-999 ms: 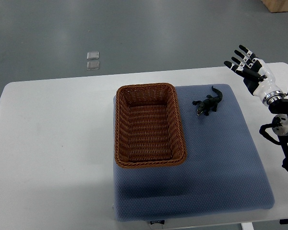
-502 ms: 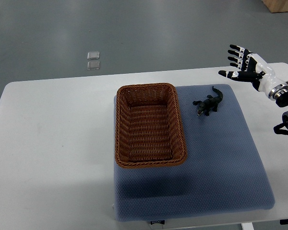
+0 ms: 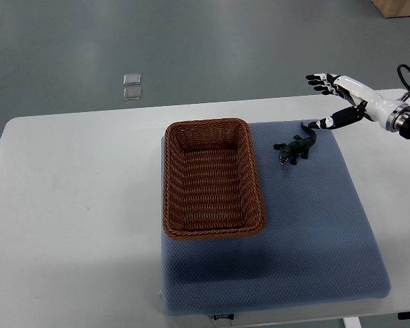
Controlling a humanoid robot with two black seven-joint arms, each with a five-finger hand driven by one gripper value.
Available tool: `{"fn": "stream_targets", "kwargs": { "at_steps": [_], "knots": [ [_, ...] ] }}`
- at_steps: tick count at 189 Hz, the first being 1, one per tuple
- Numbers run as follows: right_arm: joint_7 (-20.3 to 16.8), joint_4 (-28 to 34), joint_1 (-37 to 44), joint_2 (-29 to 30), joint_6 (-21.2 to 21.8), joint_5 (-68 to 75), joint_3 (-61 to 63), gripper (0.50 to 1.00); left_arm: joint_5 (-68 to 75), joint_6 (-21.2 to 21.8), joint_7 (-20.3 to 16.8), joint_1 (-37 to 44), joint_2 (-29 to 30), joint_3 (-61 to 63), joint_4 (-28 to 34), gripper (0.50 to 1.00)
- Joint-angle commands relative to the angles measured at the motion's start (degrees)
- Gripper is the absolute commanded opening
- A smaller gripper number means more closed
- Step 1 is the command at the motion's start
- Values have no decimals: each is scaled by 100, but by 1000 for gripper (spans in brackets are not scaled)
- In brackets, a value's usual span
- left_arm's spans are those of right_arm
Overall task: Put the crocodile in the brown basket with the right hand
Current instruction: 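Reach the right hand toward the dark green toy crocodile, then close the right hand fingers around the crocodile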
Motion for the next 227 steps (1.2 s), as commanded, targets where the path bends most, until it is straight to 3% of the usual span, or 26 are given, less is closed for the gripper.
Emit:
{"fn": "stream_targets", "kwargs": {
  "at_steps": [1,108,227],
  "knots": [
    [20,25,128,-50,-20,-400,-291,928,4,0,0,0,0,0,0,1000],
    [29,69,761,-103,-942,-1499,-2189,919,4,0,0,0,0,0,0,1000],
    [-6,-63,989,82,-1197,-2044,-2761,905,-5,0,0,0,0,0,0,1000]
  ]
}}
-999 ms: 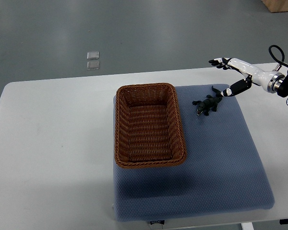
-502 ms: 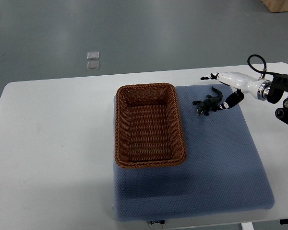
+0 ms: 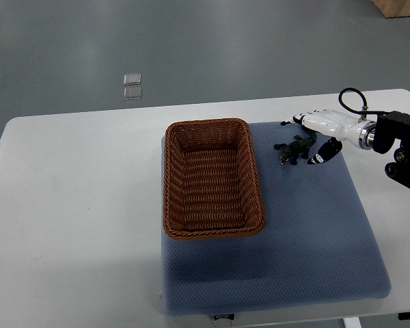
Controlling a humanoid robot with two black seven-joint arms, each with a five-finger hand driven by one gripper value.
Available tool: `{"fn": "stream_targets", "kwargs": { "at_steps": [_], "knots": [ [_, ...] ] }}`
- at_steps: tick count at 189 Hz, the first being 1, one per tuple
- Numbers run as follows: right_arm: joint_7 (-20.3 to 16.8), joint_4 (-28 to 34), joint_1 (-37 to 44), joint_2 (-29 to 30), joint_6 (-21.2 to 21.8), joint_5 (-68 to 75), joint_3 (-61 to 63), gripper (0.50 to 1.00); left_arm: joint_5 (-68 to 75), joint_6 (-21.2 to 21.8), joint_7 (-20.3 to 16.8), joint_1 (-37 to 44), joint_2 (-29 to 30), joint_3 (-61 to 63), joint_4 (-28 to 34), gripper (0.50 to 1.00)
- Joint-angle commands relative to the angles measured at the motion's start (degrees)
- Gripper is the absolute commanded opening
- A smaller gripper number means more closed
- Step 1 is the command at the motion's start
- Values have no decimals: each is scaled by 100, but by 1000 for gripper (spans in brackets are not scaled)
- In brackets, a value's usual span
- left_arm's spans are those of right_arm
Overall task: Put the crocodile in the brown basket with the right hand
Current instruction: 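Close the right hand fingers around the crocodile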
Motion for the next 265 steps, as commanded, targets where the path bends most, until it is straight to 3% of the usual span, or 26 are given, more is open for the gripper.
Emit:
{"fn": "stream_targets", "kwargs": {
  "at_steps": [1,65,105,149,265],
  "knots": [
    [-6,-38,33,54,-19,-53,-40,905,-4,0,0,0,0,0,0,1000],
    [-15,-275,51,273,-134,-308,-225,887,5,0,0,0,0,0,0,1000],
    [-6,-565,51,475,-186,-449,-286,840,5,0,0,0,0,0,0,1000],
    [-6,-864,68,616,-424,-624,-313,823,-4,0,0,0,0,0,0,1000],
    [-6,-891,95,739,-705,-703,-585,782,-4,0,0,0,0,0,0,1000]
  ]
}}
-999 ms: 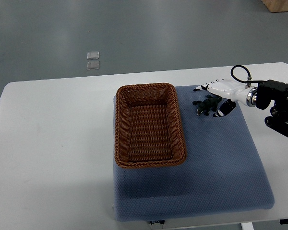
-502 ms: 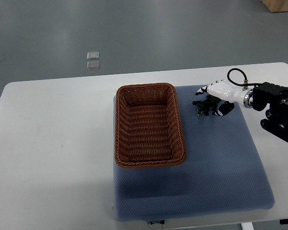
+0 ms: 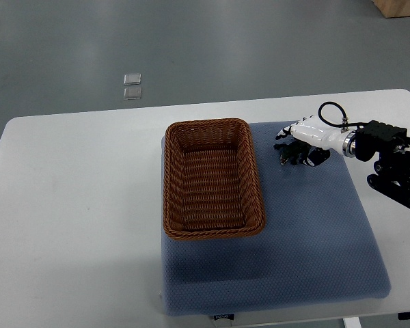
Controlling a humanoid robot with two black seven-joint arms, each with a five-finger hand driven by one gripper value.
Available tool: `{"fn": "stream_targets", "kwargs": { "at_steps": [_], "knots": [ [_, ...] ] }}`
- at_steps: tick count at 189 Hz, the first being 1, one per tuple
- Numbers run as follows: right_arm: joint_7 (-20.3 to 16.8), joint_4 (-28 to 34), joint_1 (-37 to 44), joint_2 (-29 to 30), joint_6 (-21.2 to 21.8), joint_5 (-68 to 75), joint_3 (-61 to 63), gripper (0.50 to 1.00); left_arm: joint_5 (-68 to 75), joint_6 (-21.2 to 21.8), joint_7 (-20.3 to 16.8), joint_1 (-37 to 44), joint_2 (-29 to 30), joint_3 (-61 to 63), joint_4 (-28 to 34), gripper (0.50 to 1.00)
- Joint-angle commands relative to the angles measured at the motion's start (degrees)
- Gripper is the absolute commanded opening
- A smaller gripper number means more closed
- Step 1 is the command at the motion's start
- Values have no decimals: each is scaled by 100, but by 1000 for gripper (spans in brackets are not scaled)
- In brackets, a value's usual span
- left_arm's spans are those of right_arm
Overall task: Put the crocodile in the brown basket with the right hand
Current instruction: 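Close the right hand fingers around the crocodile, then lift the crocodile and carry it over the wicker basket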
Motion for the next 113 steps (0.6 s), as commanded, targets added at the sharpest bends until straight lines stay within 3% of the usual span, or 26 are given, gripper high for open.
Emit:
{"fn": "stream_targets", "kwargs": {
  "at_steps": [1,20,43,62,80,113],
  "knots": [
    [0,0,-8,16,-9,0,-9,780,3,0,0,0,0,0,0,1000],
    [0,-8,-8,16,-1,-18,-18,750,-6,0,0,0,0,0,0,1000],
    [-9,-43,-8,25,-18,-26,-106,674,3,0,0,0,0,0,0,1000],
    [-9,-122,-8,25,-45,-26,-106,558,3,0,0,0,0,0,0,1000],
    [-9,-184,-8,51,-53,-26,-106,503,3,0,0,0,0,0,0,1000],
    [-9,-193,-8,33,-168,-18,-123,500,3,0,0,0,0,0,0,1000]
  ]
}}
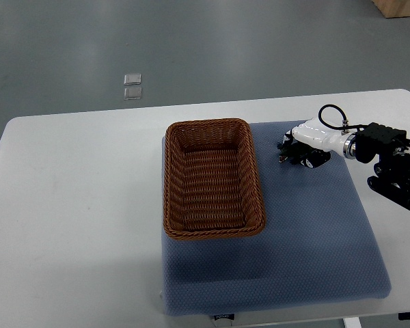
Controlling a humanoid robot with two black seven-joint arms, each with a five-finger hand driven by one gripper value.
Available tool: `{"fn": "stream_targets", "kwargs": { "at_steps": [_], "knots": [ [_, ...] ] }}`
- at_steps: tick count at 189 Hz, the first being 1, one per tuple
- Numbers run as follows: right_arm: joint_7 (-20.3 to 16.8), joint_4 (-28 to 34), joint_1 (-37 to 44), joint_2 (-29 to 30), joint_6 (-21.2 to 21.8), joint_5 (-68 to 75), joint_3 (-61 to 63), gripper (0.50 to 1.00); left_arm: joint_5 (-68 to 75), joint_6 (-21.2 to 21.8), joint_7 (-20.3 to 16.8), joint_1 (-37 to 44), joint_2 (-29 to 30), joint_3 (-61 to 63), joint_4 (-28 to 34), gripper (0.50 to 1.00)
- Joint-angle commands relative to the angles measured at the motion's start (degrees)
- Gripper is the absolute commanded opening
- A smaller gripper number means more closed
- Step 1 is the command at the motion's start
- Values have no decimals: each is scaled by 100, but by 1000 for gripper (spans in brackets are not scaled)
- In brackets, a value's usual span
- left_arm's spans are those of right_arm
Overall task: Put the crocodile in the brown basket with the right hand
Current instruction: 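Lift the crocodile and carry it over the wicker basket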
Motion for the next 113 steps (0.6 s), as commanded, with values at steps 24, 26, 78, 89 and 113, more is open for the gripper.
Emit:
{"fn": "stream_targets", "kwargs": {
  "at_steps": [24,26,78,89,113],
  "knots": [
    [8,-4,9,-96,-118,33,4,500,3,0,-1,0,0,0,0,1000],
    [17,5,17,-105,-126,42,13,500,3,0,-1,0,0,0,0,1000],
    [52,593,395,-562,-285,148,101,500,3,0,-1,0,0,0,0,1000],
    [61,822,527,-685,-285,148,110,500,-5,0,-1,0,0,0,0,1000],
    [69,1191,729,-834,-293,156,127,500,3,0,-1,0,0,0,0,1000]
  ]
}}
